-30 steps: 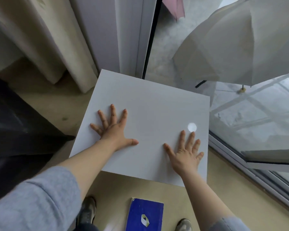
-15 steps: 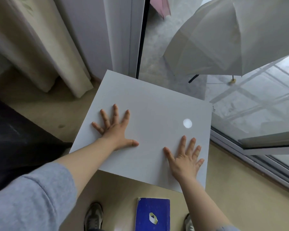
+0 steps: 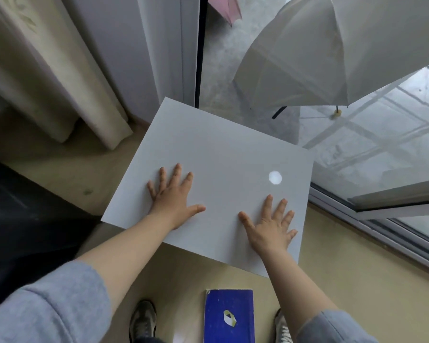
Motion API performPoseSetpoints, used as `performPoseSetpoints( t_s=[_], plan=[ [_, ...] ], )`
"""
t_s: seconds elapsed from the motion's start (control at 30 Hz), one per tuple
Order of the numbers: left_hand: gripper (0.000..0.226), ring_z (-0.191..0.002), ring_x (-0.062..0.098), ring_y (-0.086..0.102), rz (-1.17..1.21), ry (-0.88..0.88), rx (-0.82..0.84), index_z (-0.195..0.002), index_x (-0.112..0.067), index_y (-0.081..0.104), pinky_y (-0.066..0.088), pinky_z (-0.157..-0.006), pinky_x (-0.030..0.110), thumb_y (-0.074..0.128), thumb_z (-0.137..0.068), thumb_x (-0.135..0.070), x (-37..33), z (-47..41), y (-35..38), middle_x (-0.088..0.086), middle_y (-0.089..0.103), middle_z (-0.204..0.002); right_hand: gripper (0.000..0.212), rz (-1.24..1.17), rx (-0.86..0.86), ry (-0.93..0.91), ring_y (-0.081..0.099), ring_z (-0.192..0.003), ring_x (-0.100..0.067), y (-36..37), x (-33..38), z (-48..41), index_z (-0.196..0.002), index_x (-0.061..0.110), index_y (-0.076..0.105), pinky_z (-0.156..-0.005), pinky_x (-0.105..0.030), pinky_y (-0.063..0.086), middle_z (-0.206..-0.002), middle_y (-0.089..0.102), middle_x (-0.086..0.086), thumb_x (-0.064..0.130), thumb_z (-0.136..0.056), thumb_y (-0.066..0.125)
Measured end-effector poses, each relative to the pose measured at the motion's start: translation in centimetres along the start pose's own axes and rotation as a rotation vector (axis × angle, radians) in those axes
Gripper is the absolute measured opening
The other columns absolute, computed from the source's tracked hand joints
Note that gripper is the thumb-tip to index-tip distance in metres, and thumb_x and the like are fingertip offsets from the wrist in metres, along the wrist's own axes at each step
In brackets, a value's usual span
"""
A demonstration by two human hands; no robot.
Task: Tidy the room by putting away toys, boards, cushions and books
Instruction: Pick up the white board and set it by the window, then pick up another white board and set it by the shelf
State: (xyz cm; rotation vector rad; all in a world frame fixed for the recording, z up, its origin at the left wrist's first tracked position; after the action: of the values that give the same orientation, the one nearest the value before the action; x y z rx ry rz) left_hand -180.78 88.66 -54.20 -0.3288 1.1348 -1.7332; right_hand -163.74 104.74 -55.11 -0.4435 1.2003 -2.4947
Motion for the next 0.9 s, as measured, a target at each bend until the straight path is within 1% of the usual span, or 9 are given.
performPoseSetpoints(
  t_s=[0.1,0.17,0.23,0.33,0.47,0.6,0.7,0.8,0.9],
  plan=[
    [0.075,-0.147,0.028,0.005,0.141,0.004,-0.048,-0.151,-0.021,0.017,0.013,-0.119,0.044,0.053,-0.091,-0.048,-1.4,2.7,-0.5,0.004,0.008,-0.16,0.081,-0.007,-0.043,-0.052,-0.007,-0.148,-0.032,-1.6,0.2,1.0,-0.154,0.025,-0.001,-0.118,-0.052,0.008,-0.162,-0.01,-0.007,0.063,-0.093,0.036],
    [0.063,-0.141,0.025,0.027,0.204,-0.005,-0.064,-0.147,-0.016,0.029,0.026,-0.114,0.037,0.054,-0.093,-0.038,-2.7,4.8,-1.1,0.006,0.028,-0.154,0.076,-0.036,-0.069,-0.112,0.005,-0.148,-0.03,-3.1,0.3,2.2,-0.154,0.022,0.008,-0.119,-0.046,0.015,-0.162,0.005,-0.009,0.058,-0.095,0.039],
    [0.054,-0.132,0.023,0.04,0.276,-0.046,-0.064,-0.142,-0.014,0.037,0.035,-0.106,0.033,0.053,-0.094,-0.03,-4.1,6.9,-1.8,0.005,0.036,-0.148,0.071,-0.109,-0.061,-0.167,0.021,-0.145,-0.026,-4.7,0.1,3.8,-0.152,0.019,0.018,-0.115,-0.04,0.027,-0.158,0.021,-0.008,0.053,-0.096,0.042],
    [0.048,-0.127,0.021,0.046,0.35,-0.109,-0.076,-0.14,-0.015,0.04,0.039,-0.1,0.03,0.051,-0.095,-0.027,-6.6,10.0,-2.8,0.003,0.04,-0.146,0.061,-0.126,-0.012,-0.253,0.041,-0.133,-0.021,-7.1,-0.7,6.3,-0.148,0.017,0.029,-0.102,-0.033,0.039,-0.147,0.039,-0.004,0.048,-0.097,0.044],
    [0.044,-0.121,0.019,0.049,0.47,-0.199,-0.148,-0.138,-0.015,0.043,0.04,-0.095,0.026,0.05,-0.095,-0.026,-10.7,14.8,-3.4,0.003,0.045,-0.141,0.051,-0.073,0.055,-0.381,0.052,-0.12,-0.017,-11.0,-2.6,9.2,-0.141,0.019,0.041,-0.093,-0.03,0.044,-0.137,0.051,-0.002,0.046,-0.098,0.044],
    [0.041,-0.117,0.018,0.051,0.631,-0.358,-0.27,-0.135,-0.016,0.047,0.042,-0.092,0.026,0.051,-0.095,-0.024,-13.6,19.3,-1.9,0.002,0.047,-0.139,0.044,0.012,0.109,-0.559,0.056,-0.113,-0.015,-13.6,-4.2,11.0,-0.133,0.021,0.051,-0.09,-0.028,0.046,-0.129,0.057,0.001,0.045,-0.097,0.045],
    [0.036,-0.115,0.018,0.053,0.735,-0.47,-0.356,-0.128,-0.015,0.053,0.044,-0.093,0.029,0.055,-0.092,-0.022,-15.3,23.2,0.7,0.003,0.054,-0.131,0.04,0.094,0.13,-0.67,0.058,-0.111,-0.013,-14.9,-5.2,11.7,-0.13,0.021,0.054,-0.087,-0.026,0.045,-0.124,0.06,0.001,0.043,-0.097,0.046],
    [0.034,-0.112,0.018,0.056,0.774,-0.593,-0.407,-0.124,-0.015,0.057,0.045,-0.093,0.031,0.057,-0.09,-0.021,-15.9,27.5,4.0,0.002,0.059,-0.124,0.038,0.13,0.179,-0.739,0.059,-0.108,-0.013,-14.3,-6.6,13.4,-0.127,0.02,0.055,-0.087,-0.028,0.047,-0.12,0.062,0.001,0.04,-0.096,0.047],
    [0.032,-0.11,0.019,0.058,0.788,-0.666,-0.427,-0.121,-0.014,0.059,0.046,-0.093,0.033,0.059,-0.089,-0.02,-16.1,31.1,7.7,0.002,0.062,-0.12,0.035,0.152,0.245,-0.807,0.061,-0.104,-0.015,-12.3,-8.1,15.3,-0.125,0.019,0.057,-0.086,-0.028,0.048,-0.116,0.065,0.0,0.036,-0.095,0.048]
  ],
)
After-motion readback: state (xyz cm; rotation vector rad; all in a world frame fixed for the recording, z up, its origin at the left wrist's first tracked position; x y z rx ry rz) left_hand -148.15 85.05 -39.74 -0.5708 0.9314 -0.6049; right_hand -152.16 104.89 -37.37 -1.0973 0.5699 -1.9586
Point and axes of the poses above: each hand's wrist, its own z-axis away from the middle knuckle, its own y-axis out of the palm, x = y × z, the point moved 4 cm from there along -z, towards the middle knuckle
